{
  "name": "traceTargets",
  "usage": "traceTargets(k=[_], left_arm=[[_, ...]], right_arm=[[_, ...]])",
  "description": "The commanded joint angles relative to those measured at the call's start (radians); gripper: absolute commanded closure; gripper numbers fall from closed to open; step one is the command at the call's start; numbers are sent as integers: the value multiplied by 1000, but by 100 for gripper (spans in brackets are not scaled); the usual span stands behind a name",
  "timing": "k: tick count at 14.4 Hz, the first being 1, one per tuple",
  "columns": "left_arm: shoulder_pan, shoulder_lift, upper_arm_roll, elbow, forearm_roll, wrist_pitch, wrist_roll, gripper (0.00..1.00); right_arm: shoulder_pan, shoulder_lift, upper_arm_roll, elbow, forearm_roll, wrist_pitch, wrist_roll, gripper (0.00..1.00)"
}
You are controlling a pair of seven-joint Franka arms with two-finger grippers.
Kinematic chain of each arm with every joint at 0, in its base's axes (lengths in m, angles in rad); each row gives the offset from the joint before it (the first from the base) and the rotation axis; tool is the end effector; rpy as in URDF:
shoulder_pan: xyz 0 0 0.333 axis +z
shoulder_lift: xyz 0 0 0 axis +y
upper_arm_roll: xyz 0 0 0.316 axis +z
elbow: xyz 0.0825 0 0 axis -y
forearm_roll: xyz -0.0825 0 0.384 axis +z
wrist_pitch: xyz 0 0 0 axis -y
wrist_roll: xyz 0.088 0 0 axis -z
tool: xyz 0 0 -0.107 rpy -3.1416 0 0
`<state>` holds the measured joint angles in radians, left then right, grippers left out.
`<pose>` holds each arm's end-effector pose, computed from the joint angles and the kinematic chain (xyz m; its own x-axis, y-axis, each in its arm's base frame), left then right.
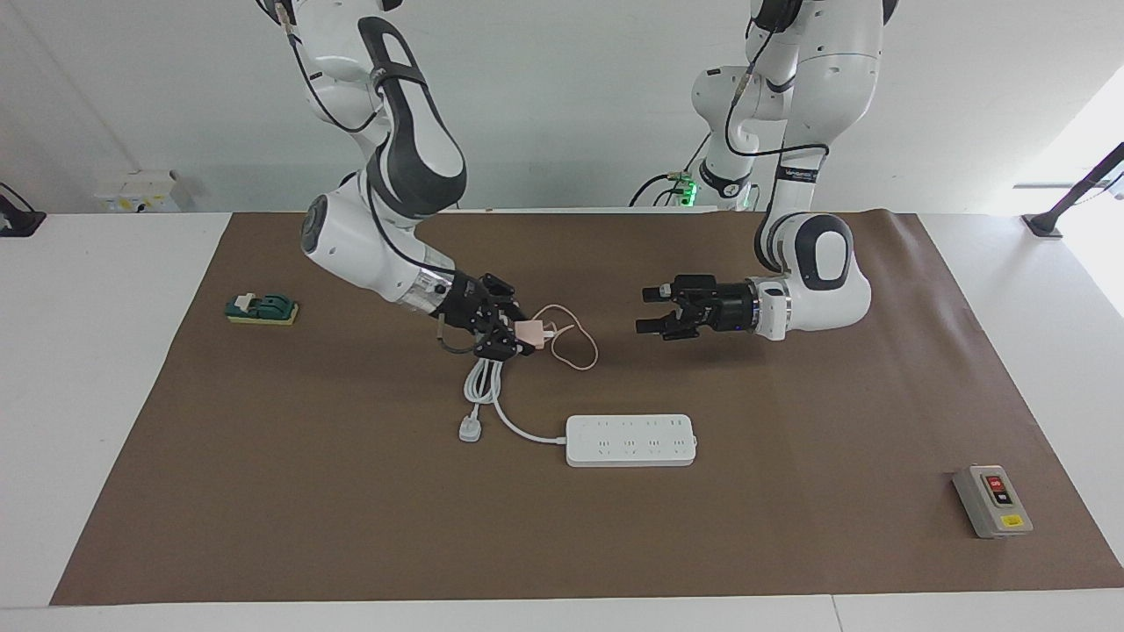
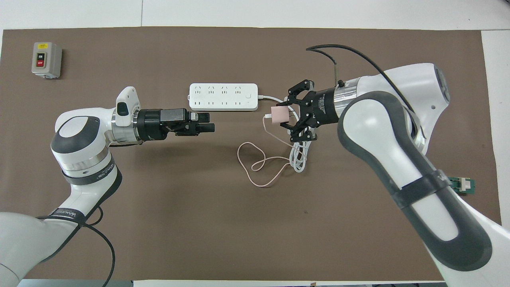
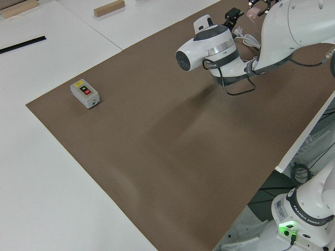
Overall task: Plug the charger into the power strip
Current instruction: 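Lift the pink charger with the right gripper toward the left gripper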
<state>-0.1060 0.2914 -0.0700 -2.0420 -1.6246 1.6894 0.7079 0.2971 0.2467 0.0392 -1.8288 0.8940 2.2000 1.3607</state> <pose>0.5552 -0.1940 0.3433 0.9972 -0.0488 -0.0570 0.0558 -0.0259 0.9981 0.5958 0.2353 0.4223 0.0572 -0.7231 -0.6884 -0.9973 -0.0098 -0.0726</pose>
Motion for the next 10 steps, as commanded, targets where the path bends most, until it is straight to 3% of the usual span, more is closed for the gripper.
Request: traceTargets(k=[1, 4, 10], left_arm=[[0, -8, 4, -15, -23, -2, 24, 0], [2, -8, 6, -17, -23, -4, 39, 0], [22, -5, 6, -21, -21, -34, 58, 0]], right_arm=[[86, 13, -4, 26, 40, 95, 57, 100], [151, 14, -4, 31, 46, 156, 106, 100], [195, 51, -2, 104, 46, 161, 138, 100]])
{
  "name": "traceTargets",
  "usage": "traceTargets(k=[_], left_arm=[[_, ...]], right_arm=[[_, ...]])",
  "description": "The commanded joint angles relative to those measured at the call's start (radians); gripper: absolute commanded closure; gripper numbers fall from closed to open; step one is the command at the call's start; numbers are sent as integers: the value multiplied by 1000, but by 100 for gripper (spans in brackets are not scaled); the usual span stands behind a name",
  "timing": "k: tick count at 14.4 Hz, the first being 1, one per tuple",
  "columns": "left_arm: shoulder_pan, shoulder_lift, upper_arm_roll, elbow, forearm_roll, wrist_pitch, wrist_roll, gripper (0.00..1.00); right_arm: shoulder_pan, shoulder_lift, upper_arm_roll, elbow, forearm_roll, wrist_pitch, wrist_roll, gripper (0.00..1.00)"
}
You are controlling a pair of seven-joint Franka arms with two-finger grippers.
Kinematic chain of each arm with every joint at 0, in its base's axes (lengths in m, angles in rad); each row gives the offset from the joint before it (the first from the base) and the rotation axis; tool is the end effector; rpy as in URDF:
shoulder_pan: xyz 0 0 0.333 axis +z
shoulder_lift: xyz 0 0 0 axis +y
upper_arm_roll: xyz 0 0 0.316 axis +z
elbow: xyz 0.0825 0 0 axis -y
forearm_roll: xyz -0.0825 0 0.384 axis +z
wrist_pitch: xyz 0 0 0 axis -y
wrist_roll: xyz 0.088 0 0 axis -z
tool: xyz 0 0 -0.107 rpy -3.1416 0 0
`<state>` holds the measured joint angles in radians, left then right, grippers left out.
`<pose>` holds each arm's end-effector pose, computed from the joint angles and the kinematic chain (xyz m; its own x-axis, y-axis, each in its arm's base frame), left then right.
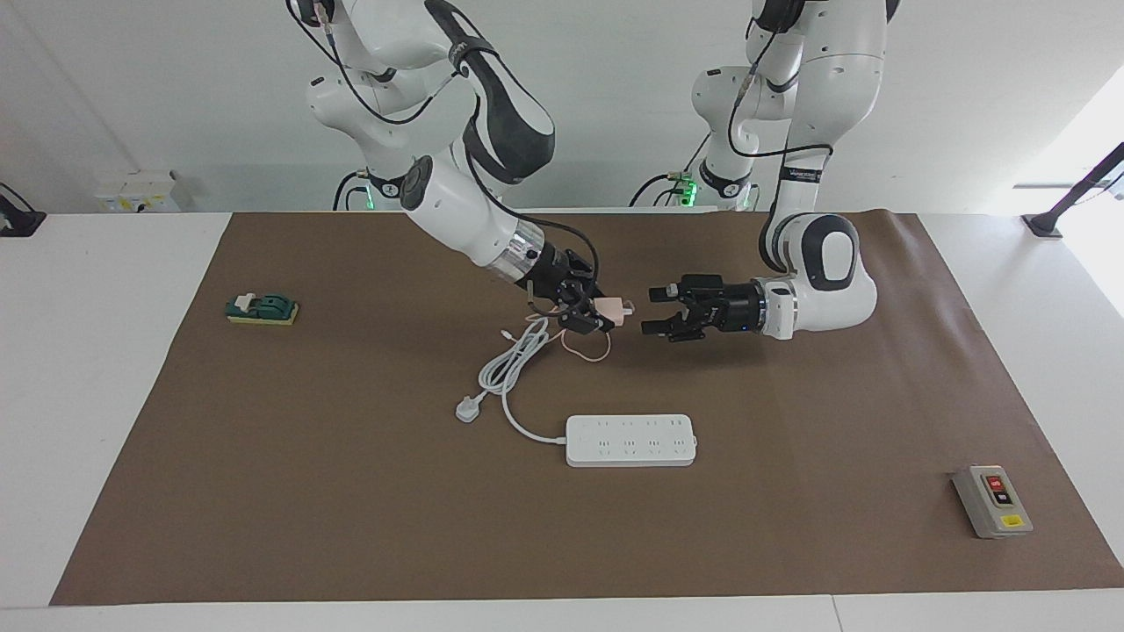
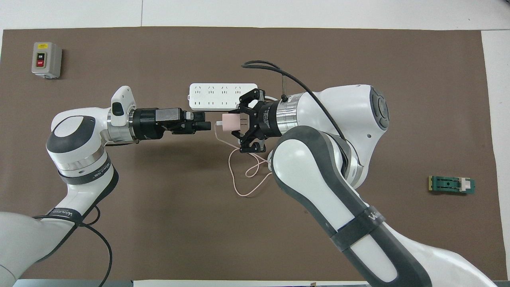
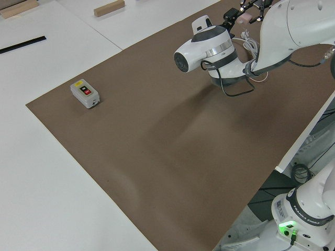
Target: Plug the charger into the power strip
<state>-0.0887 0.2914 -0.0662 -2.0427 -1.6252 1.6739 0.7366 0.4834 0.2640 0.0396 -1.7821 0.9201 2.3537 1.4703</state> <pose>0.5578 -0.1837 0.3440 0.9988 -0.0397 -0.0292 0.0287 -0.0143 0.9995 0.5673 0.3374 0.4439 0.0826 -0.7042 -0.7052 -0.9926 0.0049 -0.1212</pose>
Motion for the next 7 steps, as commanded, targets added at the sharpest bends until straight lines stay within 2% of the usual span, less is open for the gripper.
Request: traceTargets(k=[1, 7], left_arm=[[3, -5, 2, -17, -21, -16, 29, 0], [3, -5, 2, -16, -21, -20, 29, 0]], right_arm=[[12, 46, -3, 79, 19, 7, 39, 100], [53, 76, -4, 92, 17, 33, 48, 100]])
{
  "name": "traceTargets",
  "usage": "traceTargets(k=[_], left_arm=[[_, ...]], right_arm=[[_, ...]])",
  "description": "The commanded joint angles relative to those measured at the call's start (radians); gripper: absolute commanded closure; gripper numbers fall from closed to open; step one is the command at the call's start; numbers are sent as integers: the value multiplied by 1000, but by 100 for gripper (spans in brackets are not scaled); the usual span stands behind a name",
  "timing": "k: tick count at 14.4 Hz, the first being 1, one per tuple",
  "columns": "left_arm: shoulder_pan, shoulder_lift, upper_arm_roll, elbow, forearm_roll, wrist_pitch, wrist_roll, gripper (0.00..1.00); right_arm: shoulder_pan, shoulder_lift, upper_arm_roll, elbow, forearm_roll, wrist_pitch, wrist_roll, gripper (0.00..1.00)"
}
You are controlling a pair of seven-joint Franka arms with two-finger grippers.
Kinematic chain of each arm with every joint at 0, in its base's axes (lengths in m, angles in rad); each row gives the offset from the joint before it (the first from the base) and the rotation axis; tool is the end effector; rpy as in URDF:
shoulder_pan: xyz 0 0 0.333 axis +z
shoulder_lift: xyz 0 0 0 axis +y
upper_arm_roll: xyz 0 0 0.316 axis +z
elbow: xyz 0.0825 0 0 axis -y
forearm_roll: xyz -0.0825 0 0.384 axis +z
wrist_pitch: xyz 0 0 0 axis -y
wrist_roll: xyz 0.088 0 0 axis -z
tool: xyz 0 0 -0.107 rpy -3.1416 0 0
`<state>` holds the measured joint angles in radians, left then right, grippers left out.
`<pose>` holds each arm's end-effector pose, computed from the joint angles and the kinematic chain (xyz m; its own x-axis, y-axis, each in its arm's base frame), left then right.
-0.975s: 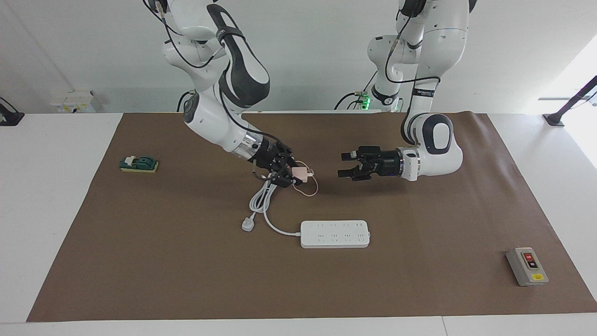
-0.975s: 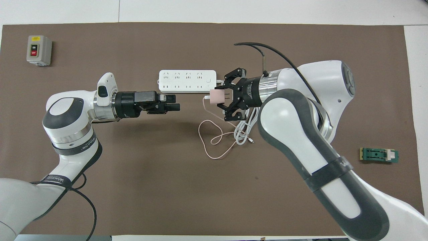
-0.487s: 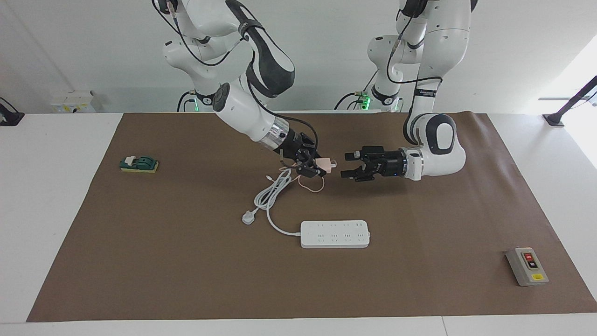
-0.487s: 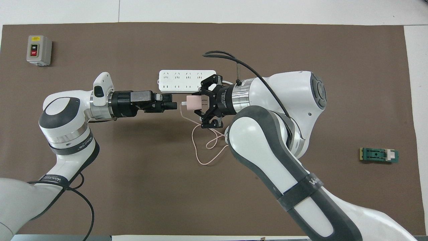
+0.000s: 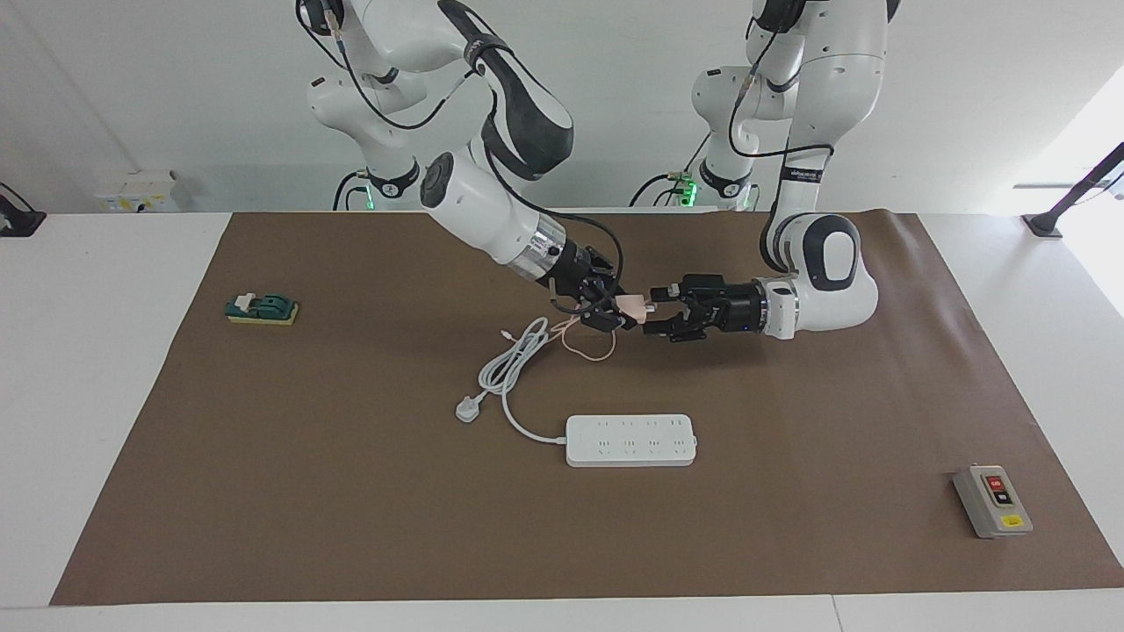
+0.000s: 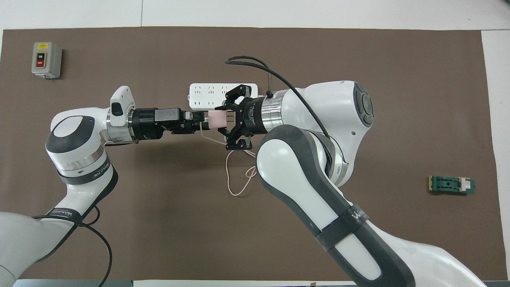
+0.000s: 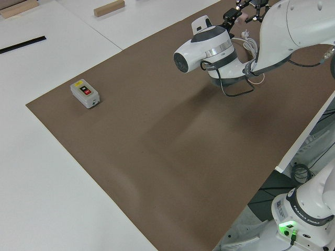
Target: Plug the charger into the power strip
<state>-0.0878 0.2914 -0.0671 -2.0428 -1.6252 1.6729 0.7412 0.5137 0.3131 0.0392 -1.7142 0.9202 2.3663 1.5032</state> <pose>0.5577 -0.1837 0.3441 0.9989 -0.0405 -0.0248 0.0242 -0.0132 0.9996 0.5729 0.3617 0.4459 0.0811 -0.6944 -0.7150 -0.9925 0.0094 -0.1216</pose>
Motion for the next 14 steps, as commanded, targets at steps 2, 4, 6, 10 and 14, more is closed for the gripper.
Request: traceTargets(k=[2, 4, 6, 10, 14], left_arm=[[-1, -6, 1, -16, -21, -18, 24, 0], [-1, -5, 3, -16, -21, -18, 24, 0], [-1, -5, 3, -16, -21, -18, 26, 0], [-1, -5, 3, -17, -21, -19, 26, 5], [-3, -5, 3, -17, -21, -18, 26, 70]], right_arm=[[40, 35, -2, 24, 17, 57, 17, 100], [39, 40, -2, 24, 17, 56, 17, 100], [40, 40, -2, 24, 19, 60, 17, 100], [45, 40, -2, 24, 19, 61, 17, 100], [43, 40, -2, 24, 20, 61, 20, 100]])
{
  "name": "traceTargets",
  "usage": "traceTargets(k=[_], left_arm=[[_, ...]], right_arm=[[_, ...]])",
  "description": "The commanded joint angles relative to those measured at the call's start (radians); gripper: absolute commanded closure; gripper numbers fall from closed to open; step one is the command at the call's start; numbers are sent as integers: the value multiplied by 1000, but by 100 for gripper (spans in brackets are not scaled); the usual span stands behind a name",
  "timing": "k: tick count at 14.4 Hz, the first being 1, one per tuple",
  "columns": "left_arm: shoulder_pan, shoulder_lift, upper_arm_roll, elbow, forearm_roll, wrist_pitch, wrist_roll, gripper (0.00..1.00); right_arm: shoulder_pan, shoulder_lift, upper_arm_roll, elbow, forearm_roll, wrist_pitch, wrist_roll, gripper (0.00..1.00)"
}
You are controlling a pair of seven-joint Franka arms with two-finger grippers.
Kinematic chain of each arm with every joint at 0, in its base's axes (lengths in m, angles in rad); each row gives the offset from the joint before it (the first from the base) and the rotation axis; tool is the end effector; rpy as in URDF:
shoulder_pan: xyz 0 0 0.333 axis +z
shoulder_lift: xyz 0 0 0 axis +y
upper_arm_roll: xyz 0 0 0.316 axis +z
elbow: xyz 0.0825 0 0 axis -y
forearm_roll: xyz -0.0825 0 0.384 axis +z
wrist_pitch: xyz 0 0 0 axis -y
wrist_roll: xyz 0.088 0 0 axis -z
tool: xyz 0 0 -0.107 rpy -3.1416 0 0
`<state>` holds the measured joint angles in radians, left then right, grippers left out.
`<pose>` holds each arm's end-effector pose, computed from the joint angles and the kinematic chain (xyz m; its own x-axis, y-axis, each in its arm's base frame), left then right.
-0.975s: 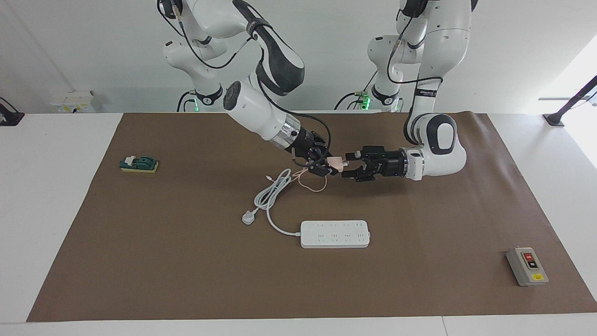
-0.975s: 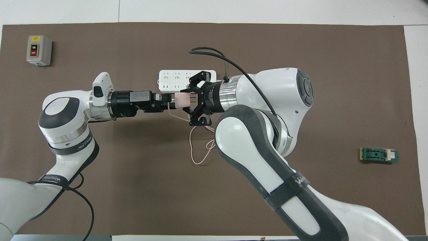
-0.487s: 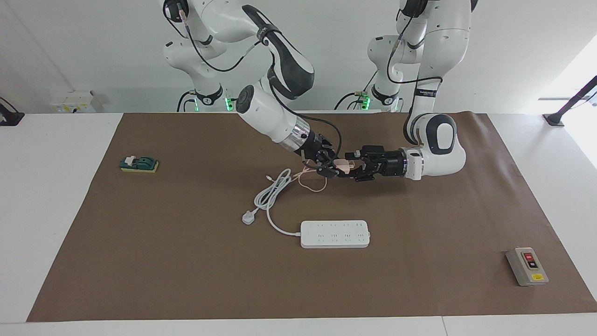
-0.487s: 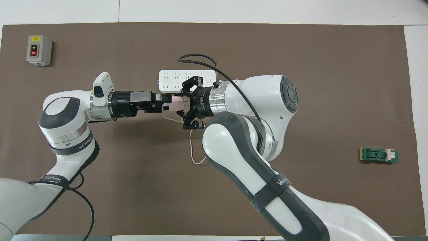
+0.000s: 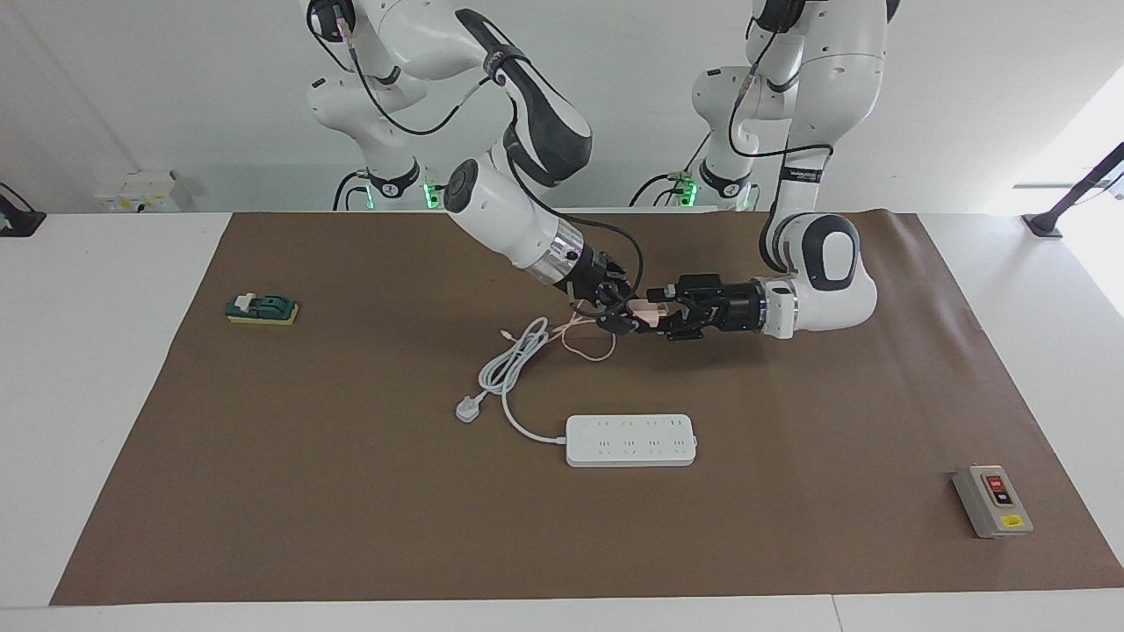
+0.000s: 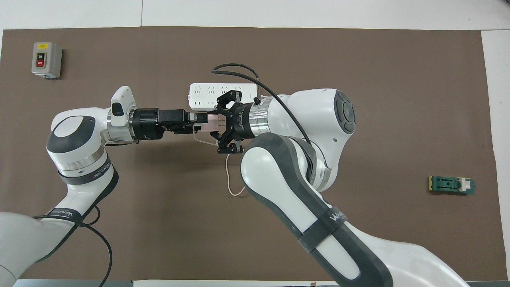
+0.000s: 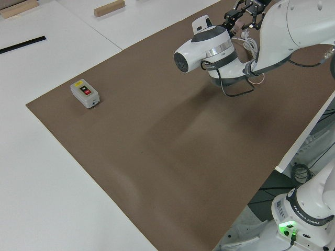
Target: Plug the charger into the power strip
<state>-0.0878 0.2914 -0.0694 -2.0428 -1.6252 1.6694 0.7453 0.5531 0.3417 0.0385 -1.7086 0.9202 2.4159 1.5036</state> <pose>0.5570 -0.1853 0.3444 0.9988 -0.0453 -0.0207 0.0203 -0.0100 0.9997 0.5668 0.3824 0.4327 0.0933 -0.7018 -0.7063 -0.9907 0.0052 -0.1360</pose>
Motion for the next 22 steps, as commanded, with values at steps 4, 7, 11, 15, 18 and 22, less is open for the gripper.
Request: traceTargets(k=[4, 7, 11, 15, 18, 22], left_arm=[[3, -6, 5, -14, -21, -17, 23, 100], [5, -14, 5, -16, -21, -14, 23, 100], [5, -14, 6, -13, -19, -11, 22, 100], [7, -17, 8, -4, -16, -4, 20, 100], [11, -32, 16, 26, 10, 18, 8, 100], [33, -107, 17, 84, 229, 128, -154, 100]], right_arm=[[-1, 11, -2, 20, 20, 9, 26, 100], [-1, 11, -2, 20, 22, 9, 26, 100], [-4, 10, -5, 20, 0, 12, 86, 0], [-16, 3, -18, 20, 2, 0, 92, 0], [-67, -13, -23, 20, 2, -27, 92, 0], [-177, -49, -26, 20, -24, -121, 86, 0]])
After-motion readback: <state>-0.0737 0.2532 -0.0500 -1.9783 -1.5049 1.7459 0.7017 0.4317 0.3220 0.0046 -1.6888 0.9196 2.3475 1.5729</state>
